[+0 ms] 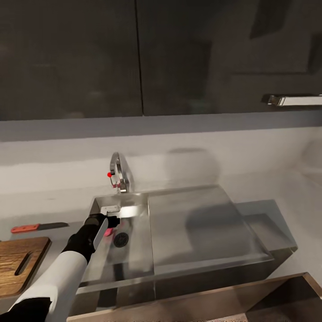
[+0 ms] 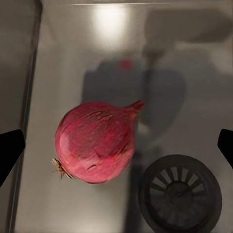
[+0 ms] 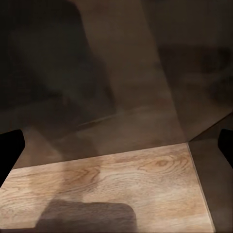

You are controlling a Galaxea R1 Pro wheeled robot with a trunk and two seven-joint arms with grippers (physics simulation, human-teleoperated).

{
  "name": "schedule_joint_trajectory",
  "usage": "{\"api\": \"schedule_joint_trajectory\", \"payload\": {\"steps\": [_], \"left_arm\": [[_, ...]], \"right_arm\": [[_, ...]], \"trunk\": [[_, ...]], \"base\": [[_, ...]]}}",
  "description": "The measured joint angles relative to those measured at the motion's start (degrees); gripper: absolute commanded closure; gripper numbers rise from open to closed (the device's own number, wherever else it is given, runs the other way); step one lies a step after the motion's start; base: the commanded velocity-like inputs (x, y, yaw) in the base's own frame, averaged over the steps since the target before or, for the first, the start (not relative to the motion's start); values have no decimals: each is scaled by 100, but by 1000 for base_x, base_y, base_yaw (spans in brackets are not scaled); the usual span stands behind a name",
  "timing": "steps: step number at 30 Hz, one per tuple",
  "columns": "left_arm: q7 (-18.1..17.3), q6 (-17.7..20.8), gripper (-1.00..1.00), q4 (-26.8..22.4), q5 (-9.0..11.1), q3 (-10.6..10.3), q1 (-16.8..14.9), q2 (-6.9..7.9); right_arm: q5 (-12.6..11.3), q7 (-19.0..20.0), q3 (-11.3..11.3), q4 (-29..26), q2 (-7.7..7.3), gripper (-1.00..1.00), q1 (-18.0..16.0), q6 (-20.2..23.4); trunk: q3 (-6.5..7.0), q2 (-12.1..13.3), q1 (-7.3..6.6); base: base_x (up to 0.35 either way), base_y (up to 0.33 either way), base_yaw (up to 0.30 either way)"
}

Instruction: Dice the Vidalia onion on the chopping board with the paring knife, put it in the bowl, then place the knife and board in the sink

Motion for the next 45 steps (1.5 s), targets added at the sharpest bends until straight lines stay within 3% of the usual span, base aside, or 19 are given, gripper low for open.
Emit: {"api": "schedule_joint_trajectory", "payload": {"steps": [14,34,45], "left_arm": [[-8,-2,-100,7,0,0,0,16],[-12,-9,-100,7,38,0,1,16],[-9,-10,-100,7,-11,-8,0,3]], "right_arm": [[1,0,0,1,0,-100,0,2],[1,2,0,0,0,-100,0,5],[-1,0,-1,-1,0,-100,0,0]], "trunk": [[-129,-1,-1],[-312,-1,-1],[-379,0,2]], "base": [[8,16,0],[126,113,0],[-84,-37,0]]}}
